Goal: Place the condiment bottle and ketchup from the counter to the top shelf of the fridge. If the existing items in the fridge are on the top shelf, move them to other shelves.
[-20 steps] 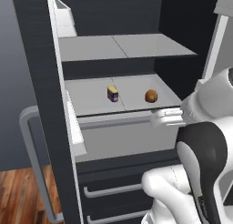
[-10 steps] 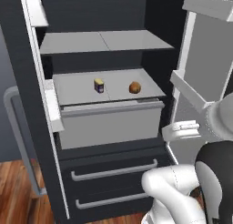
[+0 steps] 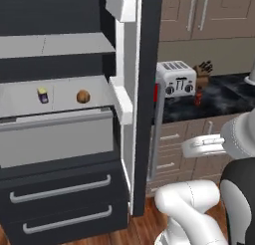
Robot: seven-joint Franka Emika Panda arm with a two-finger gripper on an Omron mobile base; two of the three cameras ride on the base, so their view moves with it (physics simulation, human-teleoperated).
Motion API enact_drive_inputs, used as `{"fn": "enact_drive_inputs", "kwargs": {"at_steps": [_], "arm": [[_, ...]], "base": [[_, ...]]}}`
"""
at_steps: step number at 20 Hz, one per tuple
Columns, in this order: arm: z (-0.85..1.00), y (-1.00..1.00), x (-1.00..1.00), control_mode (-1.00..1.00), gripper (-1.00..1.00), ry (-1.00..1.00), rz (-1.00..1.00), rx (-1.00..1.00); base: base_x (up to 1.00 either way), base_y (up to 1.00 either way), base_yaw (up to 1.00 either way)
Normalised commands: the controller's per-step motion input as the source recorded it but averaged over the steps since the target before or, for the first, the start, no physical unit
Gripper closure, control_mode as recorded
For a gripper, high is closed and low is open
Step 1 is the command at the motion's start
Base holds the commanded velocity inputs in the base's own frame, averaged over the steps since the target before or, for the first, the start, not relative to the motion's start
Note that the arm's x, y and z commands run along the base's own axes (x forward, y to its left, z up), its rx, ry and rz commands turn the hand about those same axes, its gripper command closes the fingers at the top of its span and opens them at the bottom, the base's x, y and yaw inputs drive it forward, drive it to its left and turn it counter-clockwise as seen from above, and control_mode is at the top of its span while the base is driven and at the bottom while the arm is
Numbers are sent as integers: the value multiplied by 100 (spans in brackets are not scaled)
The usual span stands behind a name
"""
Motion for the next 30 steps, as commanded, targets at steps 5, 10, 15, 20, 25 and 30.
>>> {"fn": "enact_drive_inputs", "kwargs": {"at_steps": [5, 10, 15, 20, 25, 30], "arm": [[0, 0, 0, 100, -100, 0, 0, 0], [0, 0, 0, 100, -100, 0, 0, 0], [0, 0, 0, 100, -100, 0, 0, 0], [0, -5, 18, -100, -100, 1, 1, 0], [-18, -18, 98, -100, -100, 9, 6, -2], [-46, -12, 89, -100, -100, 18, 4, -6]], "base": [[61, -100, -21], [93, -95, -13], [82, -55, -2], [57, -12, 1], [0, 0, 0], [0, 0, 0]]}}
